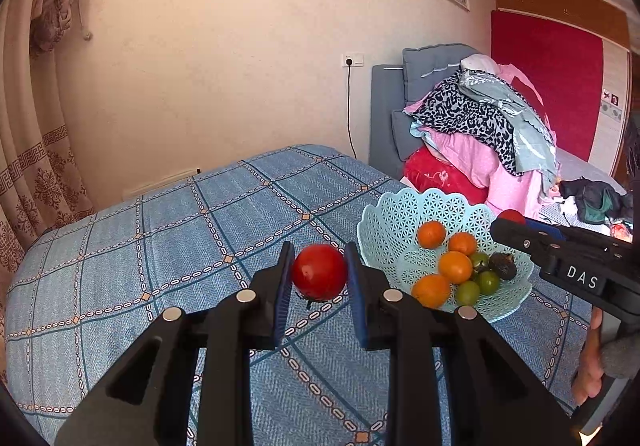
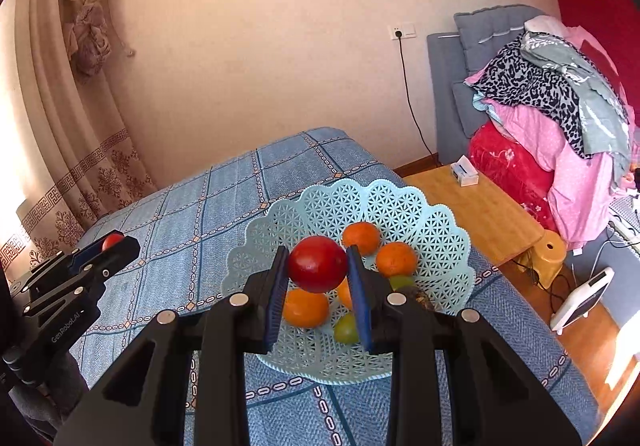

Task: Organize fruits
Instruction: 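Carry the cherry tomatoes in both tools over the basket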

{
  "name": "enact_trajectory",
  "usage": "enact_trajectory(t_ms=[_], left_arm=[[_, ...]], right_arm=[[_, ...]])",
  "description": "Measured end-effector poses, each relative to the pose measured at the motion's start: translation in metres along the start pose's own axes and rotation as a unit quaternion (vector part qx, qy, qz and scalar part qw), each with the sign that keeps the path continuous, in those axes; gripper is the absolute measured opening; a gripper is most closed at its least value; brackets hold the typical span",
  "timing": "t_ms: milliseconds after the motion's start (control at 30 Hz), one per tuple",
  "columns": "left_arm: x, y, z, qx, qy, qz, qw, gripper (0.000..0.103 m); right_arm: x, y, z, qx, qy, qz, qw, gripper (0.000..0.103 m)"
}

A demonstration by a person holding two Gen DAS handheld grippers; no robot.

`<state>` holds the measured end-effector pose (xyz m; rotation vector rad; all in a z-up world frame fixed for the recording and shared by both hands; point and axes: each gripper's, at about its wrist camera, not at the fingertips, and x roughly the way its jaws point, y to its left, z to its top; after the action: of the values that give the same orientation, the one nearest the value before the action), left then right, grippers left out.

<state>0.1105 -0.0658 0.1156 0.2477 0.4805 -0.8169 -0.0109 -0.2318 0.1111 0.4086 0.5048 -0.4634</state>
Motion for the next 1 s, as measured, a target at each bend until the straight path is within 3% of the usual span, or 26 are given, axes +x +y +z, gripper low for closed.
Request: enact_trajectory(t_ms=[233,367,733,1000], left_arm=[[0.012,-0.012,-0.005,-0.002,0.013,-0.037,0.9992,0.026],[0.018,-0.020,-0.004,0.002,0.019,-0.041,0.9990,0.026],[0.049,-0.055,0.005,-0.004,0.045,-0.081,0.9957,0.026],[0.076,-0.077,0.004,0.001,0.067,-0.089,0.9938,0.026]], right_arm=[[0.008,-0.028,-0.007,0.015,0.008,-0.009,1.000,0.029],[0.015,-0.035,-0.011,0.019,0.017,-0.008,1.000,0.029],[0.025,-0.034,-0.018,0.010,0.018,-0.008,1.000,0.029],[0.029,-0.035,-0.019,0.004,0.019,-0.015,1.000,0.029]])
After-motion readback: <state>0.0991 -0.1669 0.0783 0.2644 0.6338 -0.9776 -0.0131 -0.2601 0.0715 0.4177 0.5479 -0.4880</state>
